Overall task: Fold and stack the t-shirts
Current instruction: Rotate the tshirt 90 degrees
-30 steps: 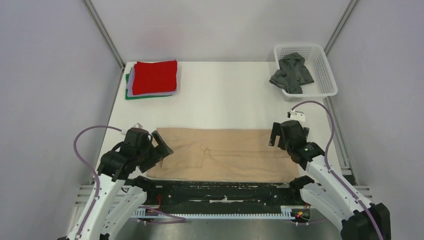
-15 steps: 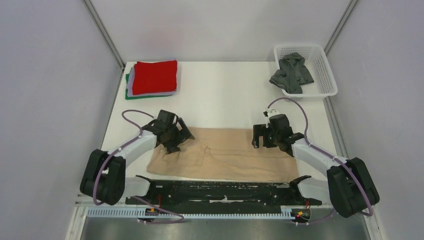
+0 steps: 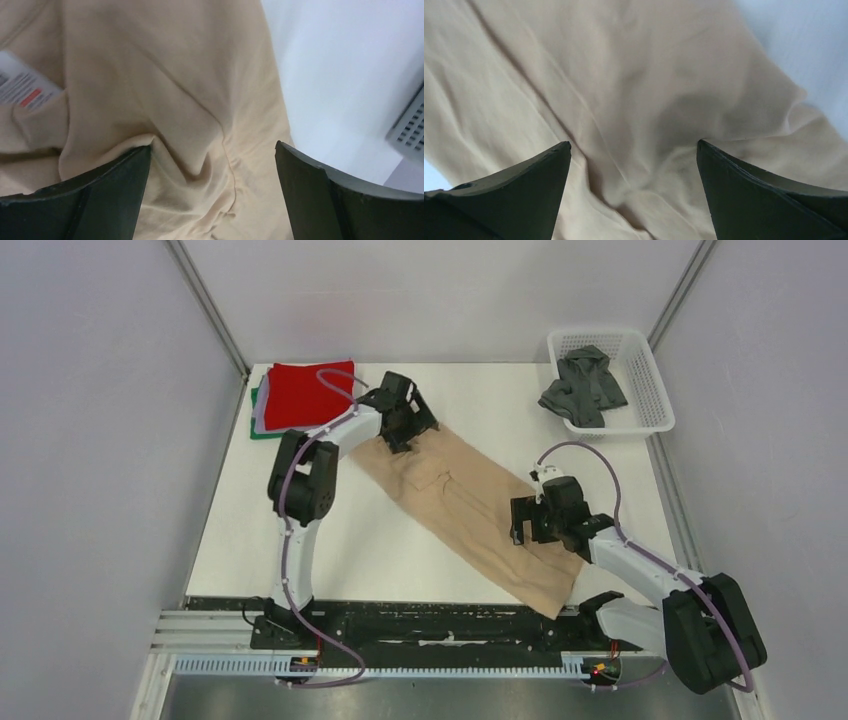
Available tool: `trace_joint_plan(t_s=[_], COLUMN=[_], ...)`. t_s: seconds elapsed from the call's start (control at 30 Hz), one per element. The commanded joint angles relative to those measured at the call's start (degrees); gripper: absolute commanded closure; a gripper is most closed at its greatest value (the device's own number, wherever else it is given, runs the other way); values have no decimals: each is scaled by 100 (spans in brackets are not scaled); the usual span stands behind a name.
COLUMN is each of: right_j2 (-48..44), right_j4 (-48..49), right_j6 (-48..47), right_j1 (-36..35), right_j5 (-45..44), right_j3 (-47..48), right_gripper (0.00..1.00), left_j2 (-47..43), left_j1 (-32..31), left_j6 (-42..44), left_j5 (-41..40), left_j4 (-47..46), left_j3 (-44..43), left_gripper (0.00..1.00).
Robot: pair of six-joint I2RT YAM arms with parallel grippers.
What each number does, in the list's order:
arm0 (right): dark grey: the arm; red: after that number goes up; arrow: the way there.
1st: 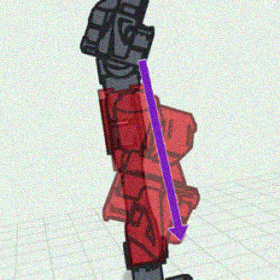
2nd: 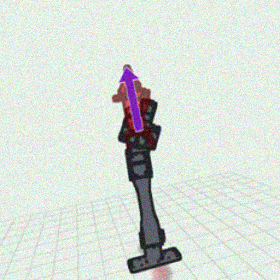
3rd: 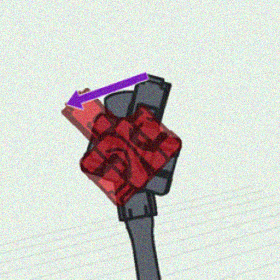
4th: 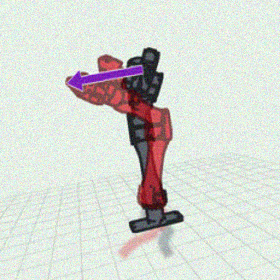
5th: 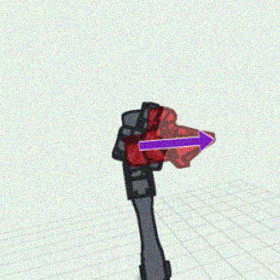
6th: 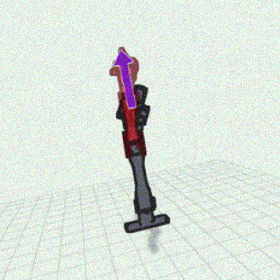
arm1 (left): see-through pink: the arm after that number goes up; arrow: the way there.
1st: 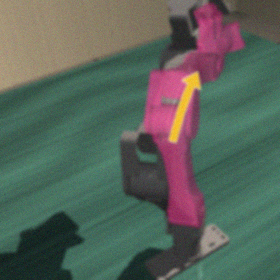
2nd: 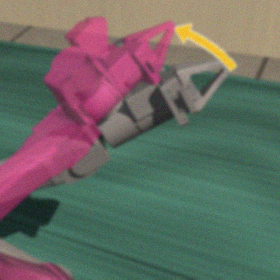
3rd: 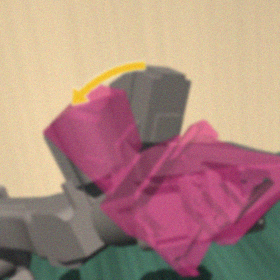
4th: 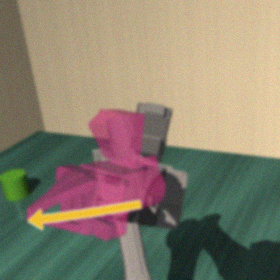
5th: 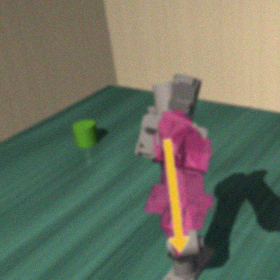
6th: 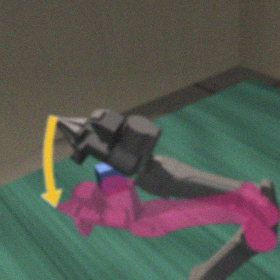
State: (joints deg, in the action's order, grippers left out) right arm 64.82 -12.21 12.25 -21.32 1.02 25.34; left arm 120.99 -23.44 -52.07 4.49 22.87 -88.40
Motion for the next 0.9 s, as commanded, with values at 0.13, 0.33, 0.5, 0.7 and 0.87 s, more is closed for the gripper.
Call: trace_joint_plan(t_s=[0.13,0.33,0.5,0.7,0.87], right_j2=[-549,-538,-110,-61,-685], right_j4=[-406,652,1439,1544,1428], right_j6=[-153,-51,-119,-218,-90], right_j1=[-286,-1386,-2119,-2289,-2280], right_j5=[1605,2839,3116,2708,1871], right_j3=[-548,-746,-639,-345,-218], right_gripper=[2,2,2,2,2], left_j2=[3537,4432,4897,4760,4477], left_j1=[-216,-177,-213,-159,-75], left_j6=[689,-707,-1197,-982,-910], left_j5=[220,831,457,-1,-81], left_j4=[800,-1976,-2882,-2696,-2826], left_j3=[-5584,-5912,-6230,-6215,-6201], left_gripper=[0,0,0,0,0])
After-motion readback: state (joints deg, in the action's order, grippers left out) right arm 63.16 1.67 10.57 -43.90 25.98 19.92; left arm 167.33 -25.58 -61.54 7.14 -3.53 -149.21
